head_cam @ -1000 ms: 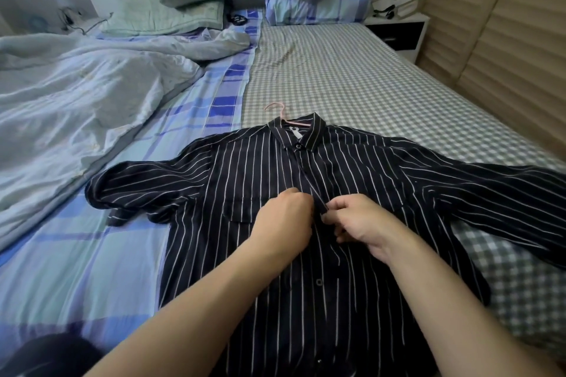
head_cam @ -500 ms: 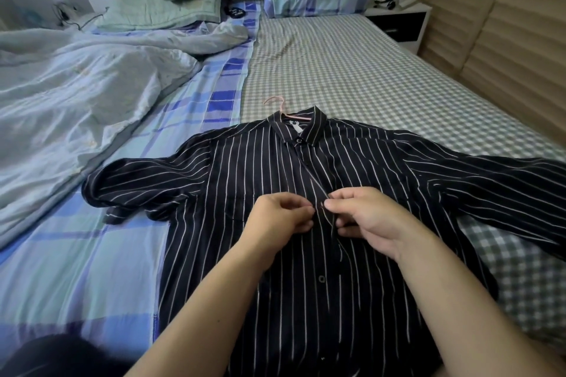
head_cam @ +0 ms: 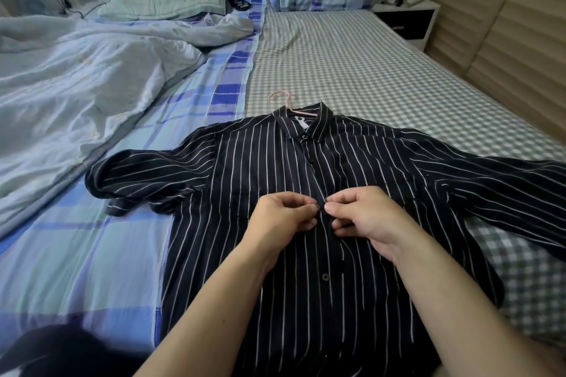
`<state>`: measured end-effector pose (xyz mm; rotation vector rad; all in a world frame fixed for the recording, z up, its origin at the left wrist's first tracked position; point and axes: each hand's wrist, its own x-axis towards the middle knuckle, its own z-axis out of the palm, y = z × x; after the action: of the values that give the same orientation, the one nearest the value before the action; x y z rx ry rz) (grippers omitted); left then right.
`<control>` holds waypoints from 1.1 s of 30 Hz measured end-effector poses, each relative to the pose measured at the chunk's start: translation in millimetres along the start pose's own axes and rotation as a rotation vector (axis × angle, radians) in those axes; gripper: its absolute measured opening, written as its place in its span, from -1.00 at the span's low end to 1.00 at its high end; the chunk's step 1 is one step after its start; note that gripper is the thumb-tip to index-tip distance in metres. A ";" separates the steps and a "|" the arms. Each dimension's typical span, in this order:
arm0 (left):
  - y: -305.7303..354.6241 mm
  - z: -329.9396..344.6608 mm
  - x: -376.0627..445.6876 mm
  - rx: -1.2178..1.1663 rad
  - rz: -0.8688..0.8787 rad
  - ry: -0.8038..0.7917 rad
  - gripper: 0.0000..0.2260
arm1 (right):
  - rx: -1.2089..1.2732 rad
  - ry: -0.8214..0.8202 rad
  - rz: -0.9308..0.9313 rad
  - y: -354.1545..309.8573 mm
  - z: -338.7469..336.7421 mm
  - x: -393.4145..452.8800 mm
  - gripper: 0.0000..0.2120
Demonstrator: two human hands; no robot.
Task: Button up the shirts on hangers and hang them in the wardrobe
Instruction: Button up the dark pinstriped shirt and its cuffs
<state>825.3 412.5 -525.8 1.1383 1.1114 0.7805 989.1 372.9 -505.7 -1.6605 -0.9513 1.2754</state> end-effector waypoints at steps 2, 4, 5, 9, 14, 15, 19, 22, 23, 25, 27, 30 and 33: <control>0.2 -0.4 0.0 0.002 0.003 0.004 -0.96 | 0.001 -0.003 0.002 -0.4 -0.3 -0.3 -0.95; 0.2 -1.1 0.7 0.006 0.002 0.003 -0.95 | -0.017 -0.013 -0.001 -1.3 -1.3 -1.5 -0.93; 0.8 -1.2 0.7 0.008 -0.002 0.001 -0.94 | -0.029 -0.028 -0.002 -2.0 -1.9 -2.5 -0.91; 3.3 0.9 1.4 0.041 -0.012 -0.003 -0.93 | -0.061 -0.090 -0.020 -6.4 -3.9 -7.4 -0.76; 7.6 5.0 -5.8 0.156 0.023 0.003 -0.74 | -0.148 -0.190 -0.076 -6.3 4.3 -13.3 -0.69; 7.4 5.7 -7.7 0.174 0.045 0.007 -0.78 | -0.157 -0.219 -0.083 -5.9 6.6 -14.2 -0.69; 6.8 3.3 -7.7 0.141 0.031 -0.009 -0.81 | -0.058 -0.211 -0.015 -7.8 5.0 -8.7 -0.75; 7.2 1.4 -4.8 0.167 0.004 -0.030 -0.77 | -0.067 -0.203 0.018 -9.0 6.3 -3.5 -0.80; 7.1 2.2 -3.8 0.168 0.002 -0.028 -0.78 | -0.098 -0.212 0.010 -8.9 7.7 -2.2 -0.81; 8.8 5.4 -2.0 0.168 0.000 -0.011 -0.83 | -0.139 -0.244 -0.006 -8.9 8.0 -2.0 -0.82; 10.6 6.7 1.0 0.155 -0.026 0.014 -0.92 | -0.125 -0.279 -0.029 -9.9 4.5 -3.5 -0.76; 10.5 4.8 4.4 0.006 -0.084 0.050 -0.92 | -0.111 -0.186 -0.125 -9.2 -1.7 -6.6 -0.79; 7.4 1.4 4.1 -0.072 -0.094 0.042 -0.92 | -0.390 0.066 -0.414 -2.5 -2.8 -4.6 -0.81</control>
<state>828.3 417.8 -519.8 1.0063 1.1542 0.7683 990.6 369.3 -501.4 -1.6596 -1.4822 0.7862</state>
